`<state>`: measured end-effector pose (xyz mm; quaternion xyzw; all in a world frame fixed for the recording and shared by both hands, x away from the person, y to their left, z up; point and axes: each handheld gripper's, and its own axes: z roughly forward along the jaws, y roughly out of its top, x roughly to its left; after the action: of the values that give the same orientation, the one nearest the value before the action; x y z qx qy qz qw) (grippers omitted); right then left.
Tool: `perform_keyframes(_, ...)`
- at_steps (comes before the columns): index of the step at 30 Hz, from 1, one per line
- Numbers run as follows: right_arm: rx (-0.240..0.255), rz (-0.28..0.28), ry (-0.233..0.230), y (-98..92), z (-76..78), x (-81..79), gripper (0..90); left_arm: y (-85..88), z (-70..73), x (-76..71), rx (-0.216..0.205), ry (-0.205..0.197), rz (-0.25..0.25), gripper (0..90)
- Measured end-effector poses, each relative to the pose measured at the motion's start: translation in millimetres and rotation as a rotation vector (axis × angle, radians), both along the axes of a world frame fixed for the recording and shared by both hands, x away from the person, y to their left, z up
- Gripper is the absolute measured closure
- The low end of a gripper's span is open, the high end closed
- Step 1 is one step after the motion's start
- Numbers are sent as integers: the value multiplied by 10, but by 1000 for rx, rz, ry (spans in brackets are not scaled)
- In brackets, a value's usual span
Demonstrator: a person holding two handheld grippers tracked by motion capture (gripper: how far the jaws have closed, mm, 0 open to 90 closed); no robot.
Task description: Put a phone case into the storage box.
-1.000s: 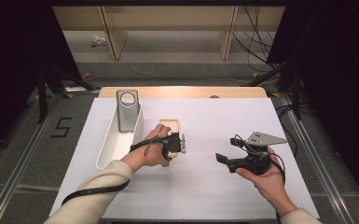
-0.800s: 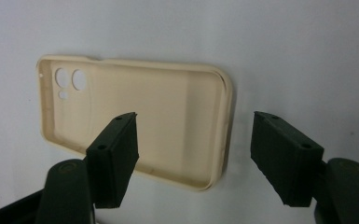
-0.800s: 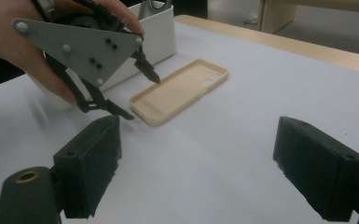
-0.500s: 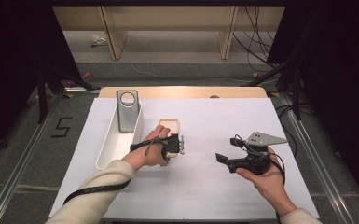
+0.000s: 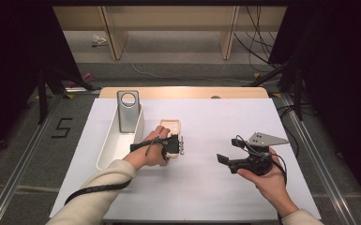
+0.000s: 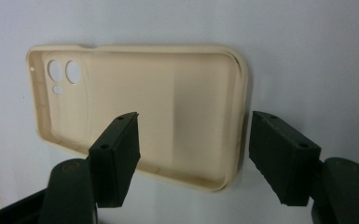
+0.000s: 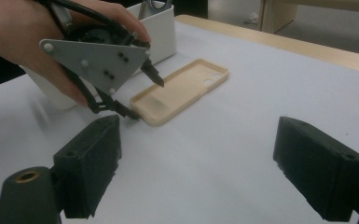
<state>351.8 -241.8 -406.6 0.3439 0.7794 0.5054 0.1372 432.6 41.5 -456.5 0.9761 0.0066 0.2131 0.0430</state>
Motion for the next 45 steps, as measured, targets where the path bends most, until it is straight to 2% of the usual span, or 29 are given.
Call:
perform_keyframes(17,0,3,1,4,-1,-1,161,-11,-51,35,15,3,-13,357)
perform_keyframes(27,3,6,1,6,-3,1,161,-15,-46,47,19,18,-19,395)
perform_keyframes(40,2,9,3,9,-5,1,161,-21,-41,21,38,79,-59,599)
perform_keyframes(45,1,10,5,10,-6,1,161,-23,-48,10,40,85,-70,651)
